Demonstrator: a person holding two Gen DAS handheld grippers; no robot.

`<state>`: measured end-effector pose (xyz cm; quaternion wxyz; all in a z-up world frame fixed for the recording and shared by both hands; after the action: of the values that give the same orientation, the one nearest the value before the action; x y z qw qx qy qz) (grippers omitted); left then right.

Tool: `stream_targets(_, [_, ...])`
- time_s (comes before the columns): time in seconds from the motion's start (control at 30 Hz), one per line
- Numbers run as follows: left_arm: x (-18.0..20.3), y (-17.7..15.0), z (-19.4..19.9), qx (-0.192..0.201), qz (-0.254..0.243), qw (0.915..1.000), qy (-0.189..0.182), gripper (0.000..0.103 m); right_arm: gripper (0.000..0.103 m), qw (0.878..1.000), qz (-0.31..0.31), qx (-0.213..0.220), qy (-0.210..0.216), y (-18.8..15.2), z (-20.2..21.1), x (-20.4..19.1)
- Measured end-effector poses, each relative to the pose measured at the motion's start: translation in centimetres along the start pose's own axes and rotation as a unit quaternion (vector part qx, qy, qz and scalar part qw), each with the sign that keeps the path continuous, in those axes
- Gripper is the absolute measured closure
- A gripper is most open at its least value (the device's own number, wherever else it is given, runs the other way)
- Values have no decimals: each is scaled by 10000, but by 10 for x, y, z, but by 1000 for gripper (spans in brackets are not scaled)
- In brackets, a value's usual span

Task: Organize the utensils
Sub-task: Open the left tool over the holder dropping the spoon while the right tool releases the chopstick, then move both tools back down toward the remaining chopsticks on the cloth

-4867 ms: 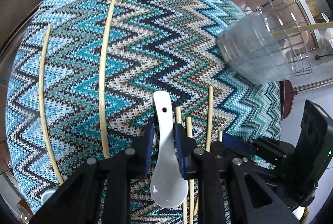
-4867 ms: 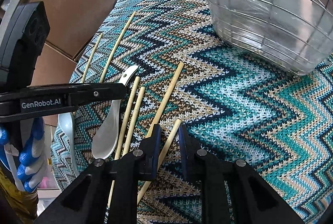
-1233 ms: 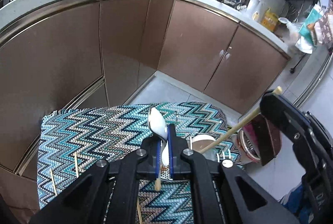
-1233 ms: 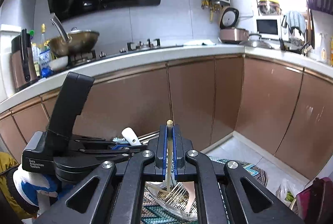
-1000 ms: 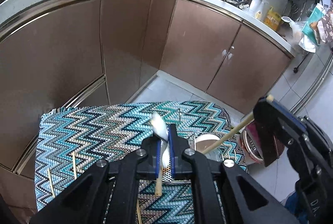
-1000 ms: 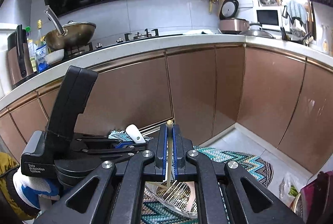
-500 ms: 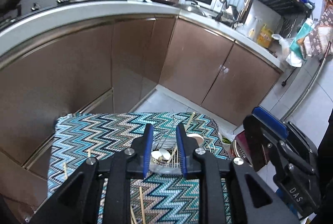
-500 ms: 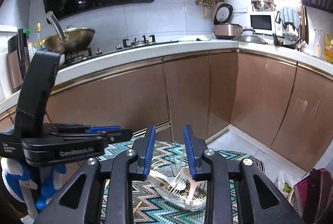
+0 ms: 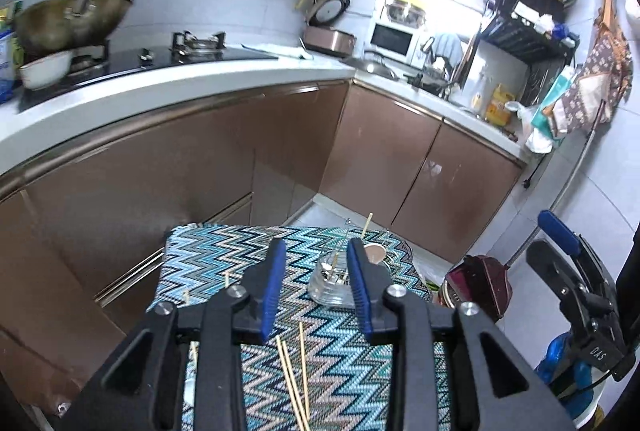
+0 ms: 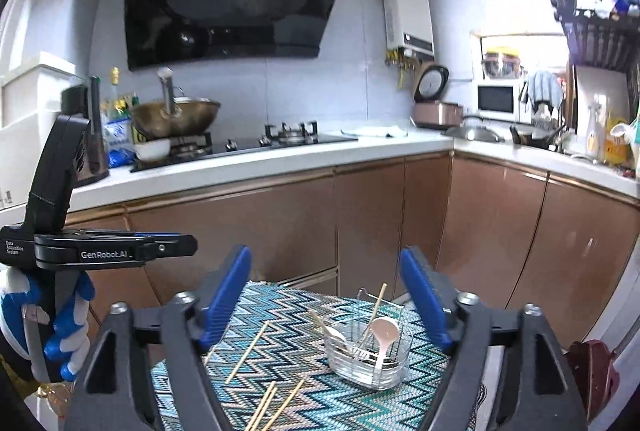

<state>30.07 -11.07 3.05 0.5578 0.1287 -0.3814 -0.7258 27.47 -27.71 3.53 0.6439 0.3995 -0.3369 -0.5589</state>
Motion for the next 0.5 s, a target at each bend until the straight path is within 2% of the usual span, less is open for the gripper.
stream_targets(0.1, [-7,-9,31,161,49,9999,1,72,15,9999,7,128,43,0,21,-13])
stream_targets(0.2, [-11,-17,55,289,55,9996,15,72,8,9997,-14,237,98,3,40,-24])
stream_targets(0.3, [-14,-27,76,393,65,9992,1,72,8,9993,40,335,135,3,57,-38])
stream_targets(0.5, [-21,-48,94,443,90,9990,-44,72,8,9987,185,412,248,-2,77,-57])
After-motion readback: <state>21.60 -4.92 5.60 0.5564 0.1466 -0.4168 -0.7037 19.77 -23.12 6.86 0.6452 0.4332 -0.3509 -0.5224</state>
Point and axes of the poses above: each gripper's, at about its wrist camera, not at the fingertips, and z roughly against the way its jaws point, x to its right, y to its top, the point moved 8 cm from there along -z, roughly the way its jaws point, and after that the axes turned 11 degrees about -x, right-handed, at the moved point
